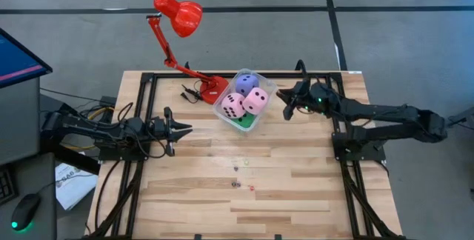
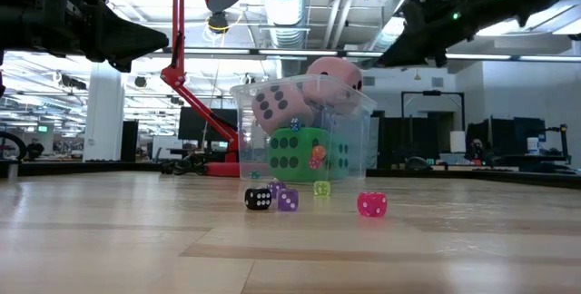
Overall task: Pick & Place Dice
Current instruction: Put the small red dice into the transparent bin
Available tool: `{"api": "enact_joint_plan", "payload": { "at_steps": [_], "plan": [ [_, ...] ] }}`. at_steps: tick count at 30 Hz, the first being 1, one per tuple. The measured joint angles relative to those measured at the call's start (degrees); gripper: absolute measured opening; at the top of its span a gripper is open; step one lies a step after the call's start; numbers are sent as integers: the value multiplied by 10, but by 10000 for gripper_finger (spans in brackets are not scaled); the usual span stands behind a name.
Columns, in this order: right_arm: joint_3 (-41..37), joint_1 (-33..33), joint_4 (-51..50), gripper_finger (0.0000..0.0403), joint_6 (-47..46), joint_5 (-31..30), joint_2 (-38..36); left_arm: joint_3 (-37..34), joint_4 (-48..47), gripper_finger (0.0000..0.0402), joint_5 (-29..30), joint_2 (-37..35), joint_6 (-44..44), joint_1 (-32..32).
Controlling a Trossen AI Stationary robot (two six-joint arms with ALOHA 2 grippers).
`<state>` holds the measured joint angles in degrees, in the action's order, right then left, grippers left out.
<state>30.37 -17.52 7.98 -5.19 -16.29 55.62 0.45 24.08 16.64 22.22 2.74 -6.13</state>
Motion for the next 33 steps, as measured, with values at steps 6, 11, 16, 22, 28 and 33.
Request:
{"api": "enact_joint_plan", "payload": {
  "at_steps": [6, 11, 16, 22, 28, 33],
  "plan": [
    [0, -79, 16, 58, -9, 128, 45, 0, 0, 53, 0, 0, 0, 0],
    [13, -119, 19, 58, -9, 146, 92, 0, 0, 53, 0, 0, 0, 0],
    [57, -138, 9, 58, 5, 178, 144, 0, 0, 53, 0, 0, 0, 0],
    [116, -143, -54, 69, 5, 178, 189, 0, 0, 53, 0, 0, 0, 0],
    [148, -142, -92, 104, 7, 178, 206, 0, 0, 53, 0, 0, 0, 0],
    [151, -142, -96, 129, 7, 178, 196, 0, 0, 53, 0, 0, 0, 0]
  ]
}}
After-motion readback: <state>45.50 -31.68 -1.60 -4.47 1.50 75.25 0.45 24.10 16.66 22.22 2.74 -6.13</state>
